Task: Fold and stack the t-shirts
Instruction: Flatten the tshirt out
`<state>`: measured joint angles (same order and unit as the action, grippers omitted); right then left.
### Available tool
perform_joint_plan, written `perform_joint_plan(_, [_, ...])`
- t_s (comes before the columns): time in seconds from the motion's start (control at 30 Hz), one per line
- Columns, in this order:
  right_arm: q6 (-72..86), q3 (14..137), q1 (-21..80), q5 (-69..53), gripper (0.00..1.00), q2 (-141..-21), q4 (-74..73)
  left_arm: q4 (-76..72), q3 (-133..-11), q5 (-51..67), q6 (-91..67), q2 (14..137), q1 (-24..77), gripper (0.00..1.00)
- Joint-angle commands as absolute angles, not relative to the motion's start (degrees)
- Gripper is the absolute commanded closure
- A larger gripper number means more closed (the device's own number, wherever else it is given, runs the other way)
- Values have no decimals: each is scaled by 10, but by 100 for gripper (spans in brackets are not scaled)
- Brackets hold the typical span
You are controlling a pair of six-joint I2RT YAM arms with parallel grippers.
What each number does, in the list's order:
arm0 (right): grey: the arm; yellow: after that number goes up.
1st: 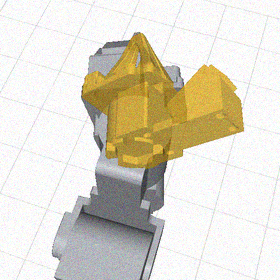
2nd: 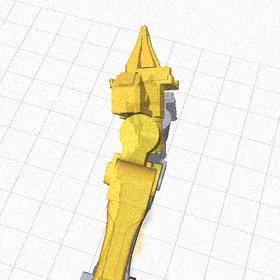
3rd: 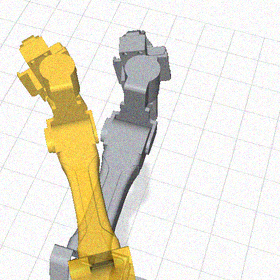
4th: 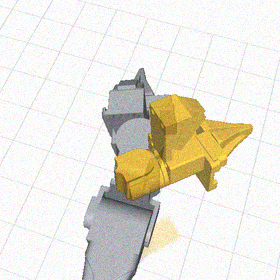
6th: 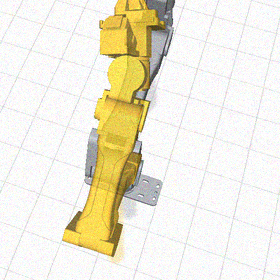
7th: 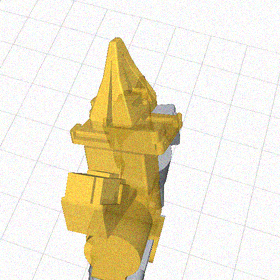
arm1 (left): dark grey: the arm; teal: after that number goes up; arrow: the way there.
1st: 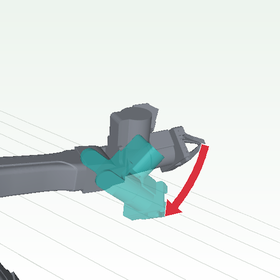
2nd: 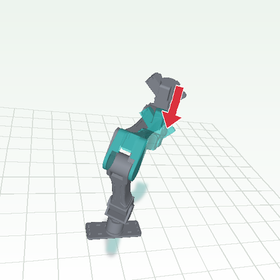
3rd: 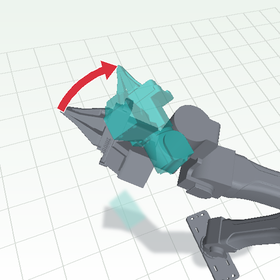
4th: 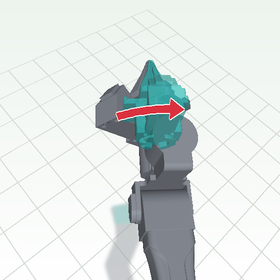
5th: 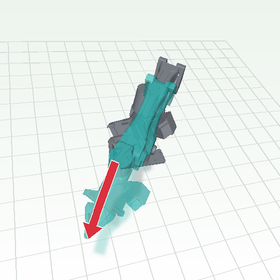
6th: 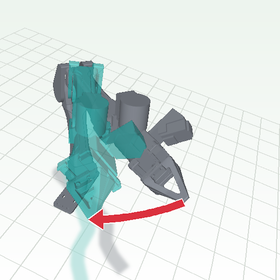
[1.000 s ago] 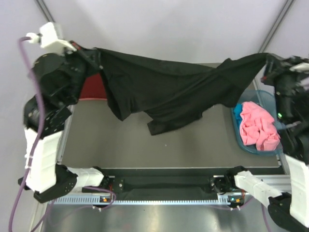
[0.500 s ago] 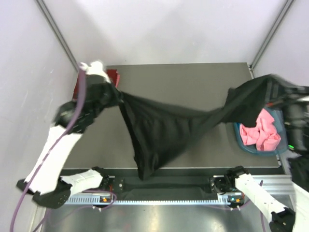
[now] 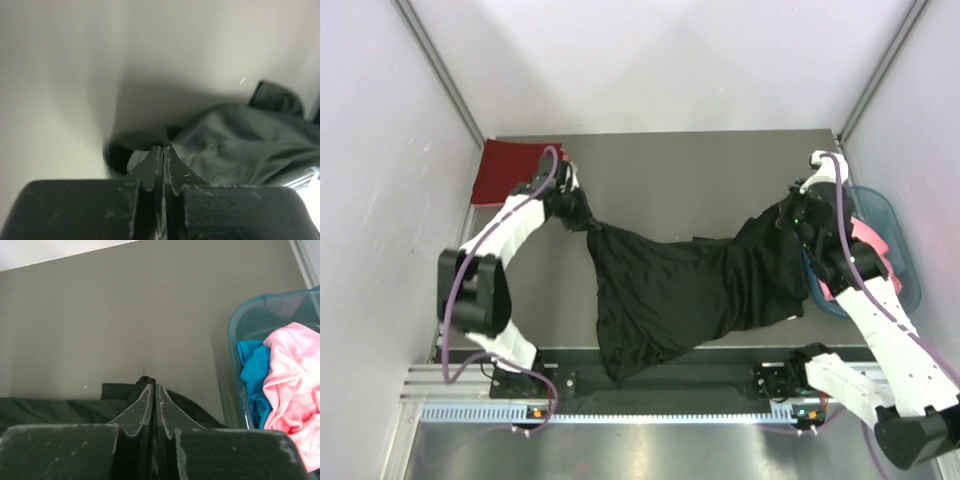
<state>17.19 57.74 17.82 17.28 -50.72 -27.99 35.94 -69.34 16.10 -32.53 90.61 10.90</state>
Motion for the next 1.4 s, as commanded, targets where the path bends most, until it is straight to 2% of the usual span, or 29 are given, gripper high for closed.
perform_joint_plan(0.0, [173, 609, 171, 217, 100, -520, -197, 275, -765, 229, -309, 980, 105, 100])
perform_joint_plan(0.2, [150, 649, 147, 278, 100, -589, -199, 279, -893, 246, -317, 1133, 100, 100])
perform_joint_plan(0.3, [140, 659, 132, 269, 100, -614, -190, 303, -939, 207, -312, 1164, 99, 73])
perform_joint_plan(0.33, [135, 659, 127, 256, 100, -622, -179, 311, -952, 192, -305, 1162, 100, 46])
perform_joint_plan(0.37, [128, 658, 127, 250, 100, -624, -177, 314, -952, 165, -301, 1155, 101, 43])
perform_joint_plan(0.5, [126, 659, 126, 208, 100, -631, -171, 309, -930, 132, -250, 1108, 128, 47])
perform_joint_plan(0.7, [127, 657, 126, 159, 100, -636, -171, 289, -843, 173, -240, 1071, 178, 59])
perform_joint_plan(0.83, [113, 659, 127, 159, 100, -625, -176, 331, -824, 93, -185, 1070, 217, 64])
perform_joint_plan(1.03, [120, 667, 126, 135, 100, -620, -178, 298, -778, 128, -94, 1067, 223, 61])
perform_joint_plan(1.2, [119, 664, 126, 127, 100, -620, -179, 323, -768, 162, -18, 1050, 223, 56])
perform_joint_plan(1.37, [121, 667, 126, 113, 100, -620, -179, 343, -754, 172, 32, 1045, 223, 56])
